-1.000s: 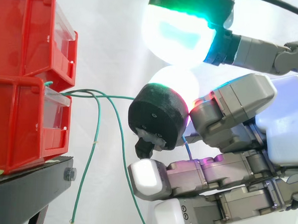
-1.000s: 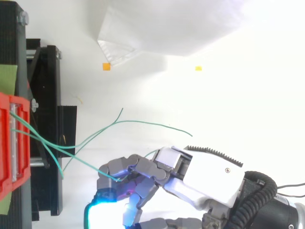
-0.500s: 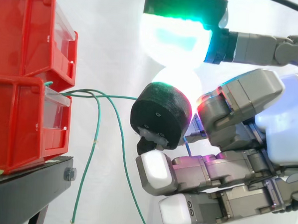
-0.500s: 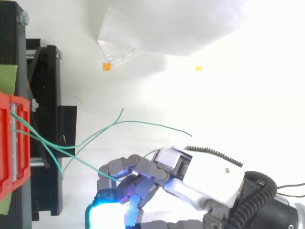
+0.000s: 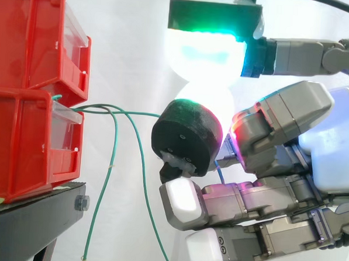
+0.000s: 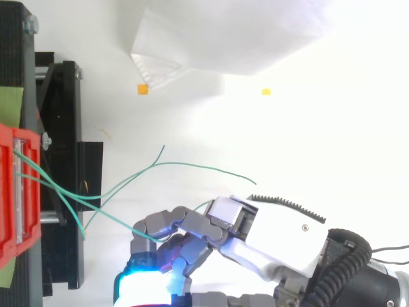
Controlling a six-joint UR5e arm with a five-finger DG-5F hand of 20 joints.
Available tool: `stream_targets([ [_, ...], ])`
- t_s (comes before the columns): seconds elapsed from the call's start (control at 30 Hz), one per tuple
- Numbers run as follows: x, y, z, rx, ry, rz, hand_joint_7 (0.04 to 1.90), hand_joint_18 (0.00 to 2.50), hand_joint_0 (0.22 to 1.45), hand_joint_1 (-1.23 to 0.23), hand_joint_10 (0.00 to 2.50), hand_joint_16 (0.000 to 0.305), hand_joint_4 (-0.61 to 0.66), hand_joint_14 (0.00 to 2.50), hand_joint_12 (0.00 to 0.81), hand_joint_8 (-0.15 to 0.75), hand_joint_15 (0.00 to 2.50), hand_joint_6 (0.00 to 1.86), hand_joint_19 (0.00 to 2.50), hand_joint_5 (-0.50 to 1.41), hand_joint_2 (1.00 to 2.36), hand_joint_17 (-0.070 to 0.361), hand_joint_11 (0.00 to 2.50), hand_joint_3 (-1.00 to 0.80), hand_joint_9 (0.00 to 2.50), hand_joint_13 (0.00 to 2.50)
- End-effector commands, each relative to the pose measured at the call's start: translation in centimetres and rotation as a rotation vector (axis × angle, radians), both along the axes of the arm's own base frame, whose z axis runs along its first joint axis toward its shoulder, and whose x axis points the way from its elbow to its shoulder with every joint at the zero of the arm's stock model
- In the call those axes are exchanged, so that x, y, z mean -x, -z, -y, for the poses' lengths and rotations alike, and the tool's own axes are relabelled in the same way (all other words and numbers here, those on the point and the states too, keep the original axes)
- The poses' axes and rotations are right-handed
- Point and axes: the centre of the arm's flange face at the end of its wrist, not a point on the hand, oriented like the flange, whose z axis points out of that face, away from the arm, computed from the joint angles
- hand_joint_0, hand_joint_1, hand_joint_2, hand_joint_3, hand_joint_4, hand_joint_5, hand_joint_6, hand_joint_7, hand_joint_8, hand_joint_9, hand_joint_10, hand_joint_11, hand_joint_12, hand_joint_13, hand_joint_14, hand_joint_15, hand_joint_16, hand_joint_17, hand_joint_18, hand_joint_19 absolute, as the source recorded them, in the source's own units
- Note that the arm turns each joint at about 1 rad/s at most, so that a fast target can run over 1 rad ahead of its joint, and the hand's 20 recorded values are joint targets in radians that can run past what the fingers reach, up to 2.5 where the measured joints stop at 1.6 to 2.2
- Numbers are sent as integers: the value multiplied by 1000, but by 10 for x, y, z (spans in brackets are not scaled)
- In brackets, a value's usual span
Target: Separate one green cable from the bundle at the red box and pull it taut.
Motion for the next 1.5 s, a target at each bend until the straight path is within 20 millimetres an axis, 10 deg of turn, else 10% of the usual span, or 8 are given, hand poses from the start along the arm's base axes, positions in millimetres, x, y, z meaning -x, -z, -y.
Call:
stream_targets([
  [0.0, 0, 0, 0, 0, 0, 0, 1293, 515, 485, -749, 599, 80, 372, 18, 424, 446, 853, 898, 708, -168, 1286, 180, 1385, 59, 1158, 780],
  [0.27, 0, 0, 0, -1, 0, 2, 1222, 503, 456, -723, 594, 82, 394, 18, 427, 458, 849, 895, 701, -186, 1477, 184, 1352, 76, 1101, 760],
  [0.53, 0, 0, 0, 0, 0, 0, 1227, 415, 517, -787, 479, 81, 396, 20, 410, 457, 845, 894, 687, -210, 1003, 182, 1430, 34, 992, 673],
  [1.0, 0, 0, 0, 0, 0, 0, 1288, 347, 429, -704, 383, 70, 362, 23, 376, 392, 881, 899, 739, -189, 1001, 158, 1524, -495, 1072, 673],
  [1.47, 0, 0, -1, -1, -6, 0, 1452, 514, 523, -840, 388, 58, 281, 22, 338, 313, 983, 899, 845, -111, 1010, 130, 1651, -365, 1367, 887],
])
